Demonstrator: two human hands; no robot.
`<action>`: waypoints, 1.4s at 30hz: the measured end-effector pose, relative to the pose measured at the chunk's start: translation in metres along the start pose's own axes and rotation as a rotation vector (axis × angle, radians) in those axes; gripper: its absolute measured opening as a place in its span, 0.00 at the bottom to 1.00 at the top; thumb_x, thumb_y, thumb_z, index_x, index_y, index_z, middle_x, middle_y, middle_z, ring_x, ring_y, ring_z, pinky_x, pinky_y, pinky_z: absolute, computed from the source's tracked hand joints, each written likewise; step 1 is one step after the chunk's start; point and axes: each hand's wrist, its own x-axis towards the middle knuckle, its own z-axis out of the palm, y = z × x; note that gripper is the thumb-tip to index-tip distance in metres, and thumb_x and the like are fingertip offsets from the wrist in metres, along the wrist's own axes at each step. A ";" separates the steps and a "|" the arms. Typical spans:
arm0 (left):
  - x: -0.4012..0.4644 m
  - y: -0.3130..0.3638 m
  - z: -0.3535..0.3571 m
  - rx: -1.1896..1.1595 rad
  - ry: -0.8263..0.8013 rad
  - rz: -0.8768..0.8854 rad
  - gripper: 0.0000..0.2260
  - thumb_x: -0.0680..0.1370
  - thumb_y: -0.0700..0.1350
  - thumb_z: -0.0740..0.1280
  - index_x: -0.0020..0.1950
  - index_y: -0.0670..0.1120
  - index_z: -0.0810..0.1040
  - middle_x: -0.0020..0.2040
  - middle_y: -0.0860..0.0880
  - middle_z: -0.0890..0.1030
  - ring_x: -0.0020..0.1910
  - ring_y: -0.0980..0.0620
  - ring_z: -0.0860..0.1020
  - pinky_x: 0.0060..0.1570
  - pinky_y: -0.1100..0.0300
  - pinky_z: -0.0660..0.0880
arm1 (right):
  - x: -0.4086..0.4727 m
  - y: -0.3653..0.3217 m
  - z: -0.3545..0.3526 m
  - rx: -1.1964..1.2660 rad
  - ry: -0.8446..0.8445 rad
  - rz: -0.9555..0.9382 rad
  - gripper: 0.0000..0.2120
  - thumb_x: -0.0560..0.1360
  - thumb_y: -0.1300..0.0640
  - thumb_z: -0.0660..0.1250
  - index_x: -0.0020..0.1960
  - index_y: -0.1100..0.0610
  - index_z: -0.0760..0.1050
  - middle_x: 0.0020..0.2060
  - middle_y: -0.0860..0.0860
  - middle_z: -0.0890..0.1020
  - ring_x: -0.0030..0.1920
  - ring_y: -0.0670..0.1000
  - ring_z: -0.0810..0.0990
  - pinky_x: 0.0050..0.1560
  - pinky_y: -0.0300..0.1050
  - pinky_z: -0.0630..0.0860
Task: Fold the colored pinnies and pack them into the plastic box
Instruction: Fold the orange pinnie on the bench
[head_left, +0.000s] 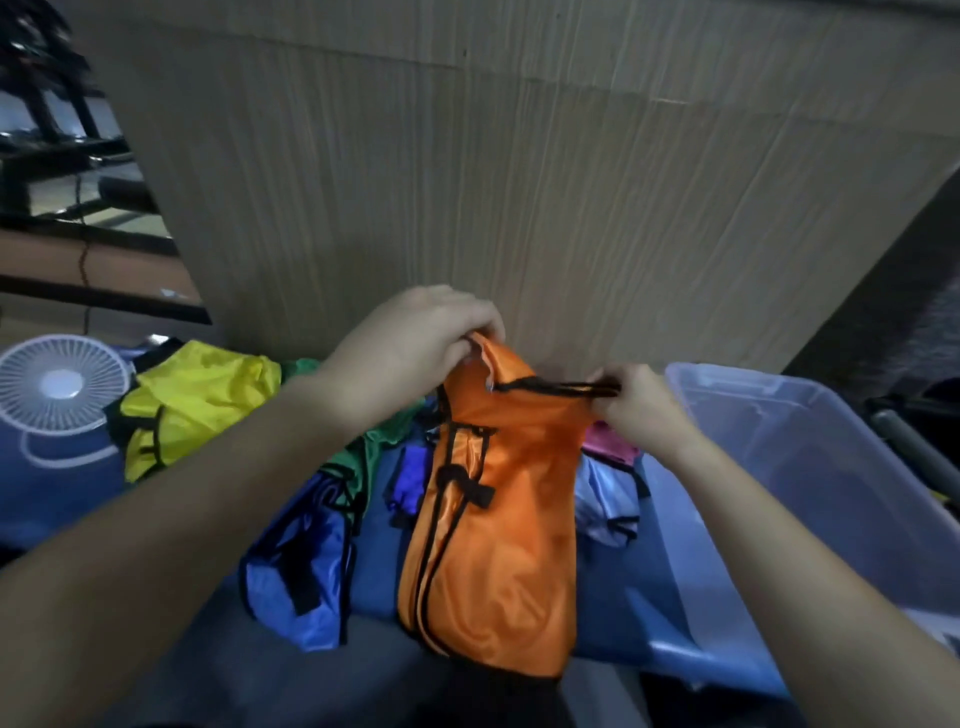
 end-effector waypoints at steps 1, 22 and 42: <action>-0.015 0.005 0.008 0.000 -0.010 0.019 0.11 0.74 0.36 0.69 0.53 0.50 0.81 0.49 0.55 0.82 0.50 0.53 0.76 0.55 0.54 0.72 | -0.009 0.005 0.006 -0.007 -0.007 0.000 0.12 0.68 0.65 0.66 0.40 0.49 0.81 0.37 0.53 0.86 0.47 0.57 0.84 0.47 0.49 0.79; -0.174 0.041 0.144 -0.049 -0.526 0.146 0.13 0.75 0.42 0.66 0.57 0.55 0.77 0.51 0.57 0.75 0.52 0.54 0.75 0.55 0.55 0.77 | -0.106 0.062 0.087 -0.260 -0.198 -0.313 0.12 0.68 0.70 0.63 0.45 0.55 0.75 0.48 0.49 0.74 0.50 0.52 0.74 0.45 0.48 0.75; -0.003 -0.093 0.182 -0.219 -0.356 -0.645 0.20 0.78 0.52 0.70 0.67 0.44 0.78 0.65 0.45 0.80 0.65 0.46 0.76 0.66 0.56 0.70 | 0.027 0.049 0.094 -0.460 -0.206 0.087 0.15 0.75 0.57 0.62 0.59 0.50 0.80 0.59 0.55 0.81 0.62 0.60 0.76 0.61 0.51 0.72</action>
